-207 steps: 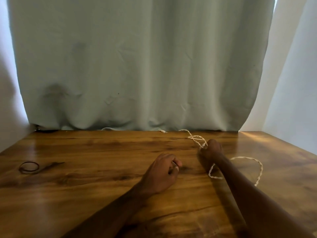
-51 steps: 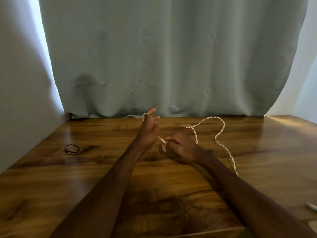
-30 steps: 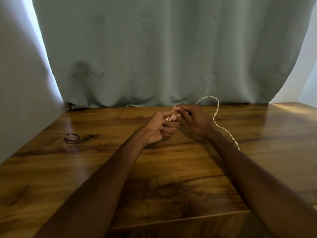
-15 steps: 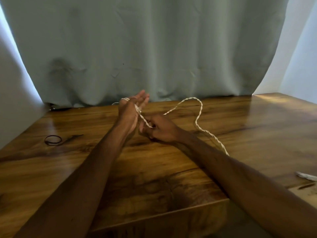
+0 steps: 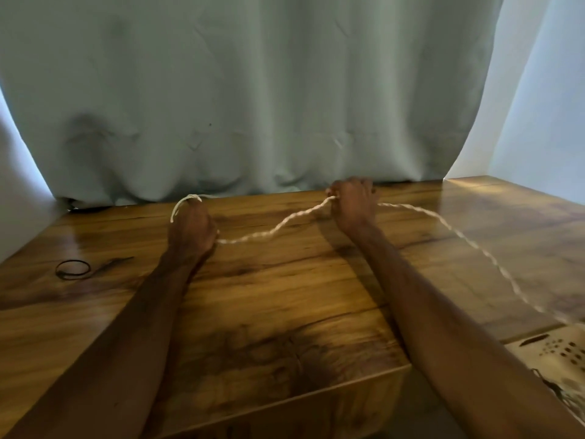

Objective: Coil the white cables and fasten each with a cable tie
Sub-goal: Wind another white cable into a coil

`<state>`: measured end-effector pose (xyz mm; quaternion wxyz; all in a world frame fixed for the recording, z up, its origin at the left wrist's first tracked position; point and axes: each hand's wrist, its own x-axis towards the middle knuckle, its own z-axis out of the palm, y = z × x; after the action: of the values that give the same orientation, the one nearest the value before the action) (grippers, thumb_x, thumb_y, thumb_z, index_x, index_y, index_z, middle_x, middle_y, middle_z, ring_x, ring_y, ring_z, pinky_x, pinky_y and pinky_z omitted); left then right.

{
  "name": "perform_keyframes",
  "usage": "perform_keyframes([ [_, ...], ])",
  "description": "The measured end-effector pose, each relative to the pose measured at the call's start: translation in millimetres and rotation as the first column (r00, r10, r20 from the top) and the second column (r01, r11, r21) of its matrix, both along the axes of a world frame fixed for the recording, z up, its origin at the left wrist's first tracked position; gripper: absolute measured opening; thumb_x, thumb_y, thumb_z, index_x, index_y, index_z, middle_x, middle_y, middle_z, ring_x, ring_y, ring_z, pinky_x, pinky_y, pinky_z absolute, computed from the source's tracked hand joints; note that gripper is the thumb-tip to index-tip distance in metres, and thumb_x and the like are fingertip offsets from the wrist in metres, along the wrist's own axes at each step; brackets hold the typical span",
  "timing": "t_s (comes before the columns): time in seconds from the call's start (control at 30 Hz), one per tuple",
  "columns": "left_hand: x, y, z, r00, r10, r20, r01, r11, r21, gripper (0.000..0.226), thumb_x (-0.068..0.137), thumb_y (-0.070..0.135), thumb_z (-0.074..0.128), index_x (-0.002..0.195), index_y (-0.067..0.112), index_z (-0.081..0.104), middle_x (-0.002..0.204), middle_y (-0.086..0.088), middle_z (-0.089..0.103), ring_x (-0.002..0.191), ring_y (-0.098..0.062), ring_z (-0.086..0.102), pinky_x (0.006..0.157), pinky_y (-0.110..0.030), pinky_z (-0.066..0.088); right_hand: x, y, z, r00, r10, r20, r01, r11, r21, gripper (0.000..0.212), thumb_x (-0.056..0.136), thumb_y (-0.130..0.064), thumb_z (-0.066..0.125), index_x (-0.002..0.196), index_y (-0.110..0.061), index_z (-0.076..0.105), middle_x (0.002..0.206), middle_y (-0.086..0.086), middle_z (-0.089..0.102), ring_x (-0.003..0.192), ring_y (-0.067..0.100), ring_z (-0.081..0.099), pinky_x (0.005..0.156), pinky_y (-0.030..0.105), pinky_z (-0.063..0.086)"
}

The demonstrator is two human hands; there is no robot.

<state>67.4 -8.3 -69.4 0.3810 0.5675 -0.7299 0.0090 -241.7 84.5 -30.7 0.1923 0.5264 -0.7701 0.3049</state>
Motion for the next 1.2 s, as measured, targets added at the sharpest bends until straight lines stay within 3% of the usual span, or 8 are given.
perform_keyframes([
  [0.2,-23,26,-2,0.971,-0.213,0.109,0.210,0.977,0.035,0.025,0.107,0.023,0.043,0.099,0.004,0.057,0.106,-0.022,0.061,0.104,-0.039,0.057,0.090,-0.046,0.040,-7,-14,-14,0.903,-0.072,0.425,0.150,0.976,-0.155,0.061,0.108,-0.050,0.031,0.117,0.000,0.064,0.130,0.032,0.055,0.128,0.048,0.046,0.106,0.053,0.036],
  [0.27,-35,31,-1,0.953,-0.292,0.082,0.285,0.954,0.089,0.030,0.108,0.029,0.042,0.097,0.007,0.059,0.104,-0.018,0.065,0.101,-0.036,0.059,0.090,-0.046,0.044,16,-15,-2,0.475,0.431,0.768,-0.076,0.889,-0.452,0.071,0.106,-0.056,0.030,0.124,0.005,0.062,0.133,0.031,0.059,0.128,0.045,0.052,0.106,0.050,0.041],
  [0.37,-52,34,-2,0.935,-0.355,0.012,0.352,0.928,0.120,0.040,0.103,0.039,0.040,0.105,0.010,0.067,0.110,-0.015,0.070,0.107,-0.034,0.062,0.094,-0.045,0.046,64,-7,4,-0.441,0.652,0.617,-0.198,0.600,-0.775,0.080,0.103,-0.066,0.022,0.143,-0.004,0.049,0.147,0.028,0.051,0.138,0.037,0.050,0.115,0.053,0.040],
  [0.47,-56,38,-1,0.923,-0.383,-0.033,0.384,0.918,0.098,0.036,0.098,0.032,0.042,0.100,0.007,0.067,0.111,-0.018,0.071,0.103,-0.035,0.064,0.082,-0.036,0.045,106,1,0,-0.684,0.503,0.529,-0.336,0.426,-0.840,0.080,0.101,-0.065,0.027,0.144,0.000,0.044,0.142,0.035,0.050,0.128,0.043,0.057,0.103,0.052,0.053],
  [0.67,-57,47,9,0.749,-0.468,-0.469,0.622,0.741,0.253,0.038,0.101,0.011,0.046,0.067,0.018,0.062,0.059,0.002,0.058,0.049,-0.012,0.050,0.051,-0.027,0.037,120,3,-2,-0.584,0.515,0.627,-0.378,0.511,-0.772,0.084,0.103,-0.065,0.024,0.107,0.002,0.073,0.091,0.019,0.073,0.075,0.022,0.070,0.064,0.030,0.058],
  [0.9,-92,81,17,0.428,-0.492,-0.758,0.904,0.216,0.370,0.044,0.105,0.007,0.024,0.064,0.017,0.037,0.043,0.004,0.032,0.031,-0.006,0.029,0.037,-0.017,0.020,96,-5,0,-0.149,0.667,0.730,-0.263,0.685,-0.679,0.059,0.107,-0.055,0.030,0.133,-0.014,0.063,0.147,0.009,0.055,0.143,0.026,0.043,0.120,0.040,0.031],
  [1.1,-93,85,20,0.444,-0.588,-0.676,0.896,0.276,0.349,0.046,0.104,0.017,0.053,0.059,0.014,0.047,0.045,-0.002,0.032,0.033,-0.014,0.027,0.039,-0.023,0.021,83,1,5,0.106,0.603,0.791,-0.286,0.780,-0.556,0.062,0.108,-0.054,0.025,0.147,-0.014,0.051,0.155,0.007,0.046,0.145,0.022,0.040,0.109,0.032,0.031],
  [1.2,-99,87,17,0.539,-0.566,-0.625,0.834,0.463,0.300,0.051,0.103,0.016,0.056,0.053,0.021,0.053,0.045,-0.003,0.038,0.036,-0.016,0.030,0.043,-0.029,0.023,88,4,2,0.025,0.570,0.821,-0.397,0.760,-0.515,0.059,0.106,-0.054,0.036,0.136,-0.009,0.057,0.109,0.010,0.069,0.096,0.021,0.069,0.080,0.035,0.058],
])
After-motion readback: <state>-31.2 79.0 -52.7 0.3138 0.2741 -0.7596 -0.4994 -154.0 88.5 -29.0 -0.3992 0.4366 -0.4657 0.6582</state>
